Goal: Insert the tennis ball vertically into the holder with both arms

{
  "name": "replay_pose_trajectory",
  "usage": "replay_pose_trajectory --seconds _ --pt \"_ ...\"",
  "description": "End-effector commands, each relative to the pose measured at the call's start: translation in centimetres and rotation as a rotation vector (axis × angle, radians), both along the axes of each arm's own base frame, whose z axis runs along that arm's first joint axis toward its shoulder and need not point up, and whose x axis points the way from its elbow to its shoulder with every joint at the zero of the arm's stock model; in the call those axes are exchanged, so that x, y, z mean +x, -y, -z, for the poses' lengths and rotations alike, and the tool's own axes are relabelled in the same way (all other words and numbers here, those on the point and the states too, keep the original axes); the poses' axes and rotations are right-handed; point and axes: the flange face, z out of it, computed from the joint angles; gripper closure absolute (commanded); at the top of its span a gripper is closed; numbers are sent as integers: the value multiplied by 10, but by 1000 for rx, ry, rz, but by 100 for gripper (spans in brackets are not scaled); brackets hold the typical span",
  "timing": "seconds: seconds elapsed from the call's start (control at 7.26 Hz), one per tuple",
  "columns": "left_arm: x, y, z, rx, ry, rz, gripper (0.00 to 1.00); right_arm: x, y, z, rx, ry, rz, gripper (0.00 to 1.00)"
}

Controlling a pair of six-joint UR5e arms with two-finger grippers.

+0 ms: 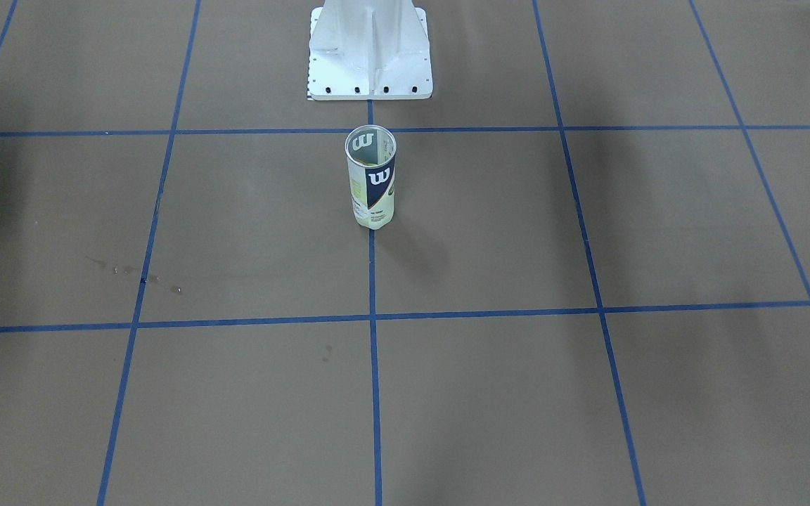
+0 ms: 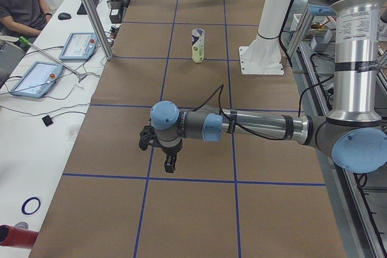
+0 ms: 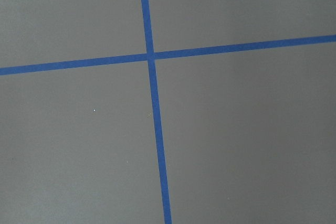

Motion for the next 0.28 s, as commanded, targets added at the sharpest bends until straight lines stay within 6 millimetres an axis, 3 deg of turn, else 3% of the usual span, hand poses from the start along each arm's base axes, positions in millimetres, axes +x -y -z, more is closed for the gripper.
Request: replay_pose_trajectory --seconds 0.0,0.14 --pt "0 1 0 -1 3 0 0 1 -6 2 -2 11 0 1" --pt "1 3 2 4 4 1 0 1 -9 2 0 12 1 1"
